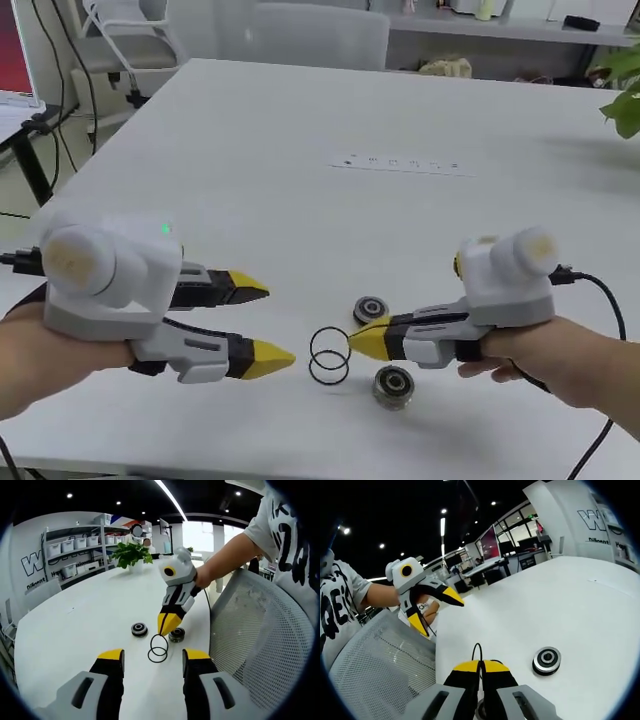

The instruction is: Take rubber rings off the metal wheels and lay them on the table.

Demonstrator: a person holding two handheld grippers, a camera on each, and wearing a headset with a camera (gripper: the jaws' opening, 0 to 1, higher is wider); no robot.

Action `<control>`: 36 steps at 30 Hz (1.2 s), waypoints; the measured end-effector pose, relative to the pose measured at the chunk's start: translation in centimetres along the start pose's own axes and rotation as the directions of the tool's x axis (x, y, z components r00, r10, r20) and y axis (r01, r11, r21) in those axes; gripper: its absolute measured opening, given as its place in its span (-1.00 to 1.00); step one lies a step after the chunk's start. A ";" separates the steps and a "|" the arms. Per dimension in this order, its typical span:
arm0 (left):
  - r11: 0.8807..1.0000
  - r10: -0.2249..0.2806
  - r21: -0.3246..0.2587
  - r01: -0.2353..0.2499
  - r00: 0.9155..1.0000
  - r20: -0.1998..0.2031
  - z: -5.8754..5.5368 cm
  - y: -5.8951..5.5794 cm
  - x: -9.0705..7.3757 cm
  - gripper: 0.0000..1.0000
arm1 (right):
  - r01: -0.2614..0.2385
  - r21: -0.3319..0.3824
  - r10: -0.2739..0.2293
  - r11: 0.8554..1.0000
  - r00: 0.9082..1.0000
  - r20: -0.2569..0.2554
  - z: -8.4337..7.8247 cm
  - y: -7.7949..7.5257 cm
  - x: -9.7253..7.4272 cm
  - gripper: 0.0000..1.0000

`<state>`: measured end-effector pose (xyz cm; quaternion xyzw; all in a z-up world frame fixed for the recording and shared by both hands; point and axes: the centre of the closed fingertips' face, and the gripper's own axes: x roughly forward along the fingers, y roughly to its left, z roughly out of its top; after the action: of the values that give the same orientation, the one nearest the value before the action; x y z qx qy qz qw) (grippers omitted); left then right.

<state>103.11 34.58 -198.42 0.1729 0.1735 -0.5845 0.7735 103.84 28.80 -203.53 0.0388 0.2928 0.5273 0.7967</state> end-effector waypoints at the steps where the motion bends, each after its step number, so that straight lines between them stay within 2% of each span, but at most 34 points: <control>1: 1.000 0.000 0.000 0.000 1.000 -0.001 0.0 0.0 -0.1 -0.12 | -0.001 0.000 0.001 1.000 1.000 -0.004 -0.1 0.0 0.1 -1.00; 15: 1.000 0.014 -0.016 -0.014 1.000 -0.007 -0.7 0.2 -0.9 -0.09 | 0.011 0.006 -0.011 1.000 0.999 -0.052 -1.4 -0.4 1.0 -1.00; 22: 1.000 0.015 -0.024 -0.016 1.000 -0.015 -1.2 0.1 -1.2 -0.07 | 0.037 0.025 -0.035 0.999 0.996 -0.081 -2.3 -1.1 1.1 -1.00; 26: 0.999 0.016 -0.027 -0.016 1.000 -0.018 -1.4 0.0 -1.4 -0.07 | 0.044 0.052 -0.040 0.998 0.996 -0.078 -2.4 -1.3 1.2 -1.00; 33: 0.999 0.017 -0.032 -0.018 1.000 -0.016 -1.4 0.0 -1.6 -0.07 | 0.032 0.089 -0.028 0.996 0.999 -0.046 -1.7 -1.1 1.0 -1.00; 36: 0.999 0.018 -0.032 -0.018 1.000 -0.014 -1.4 0.0 -1.6 -0.07 | 0.039 0.090 -0.035 0.995 0.998 -0.047 -1.6 -1.2 1.0 -1.00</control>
<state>102.62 36.61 -198.85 0.1659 0.1868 -0.5734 0.7803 104.25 28.75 -205.71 0.0574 0.3353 0.4995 0.7967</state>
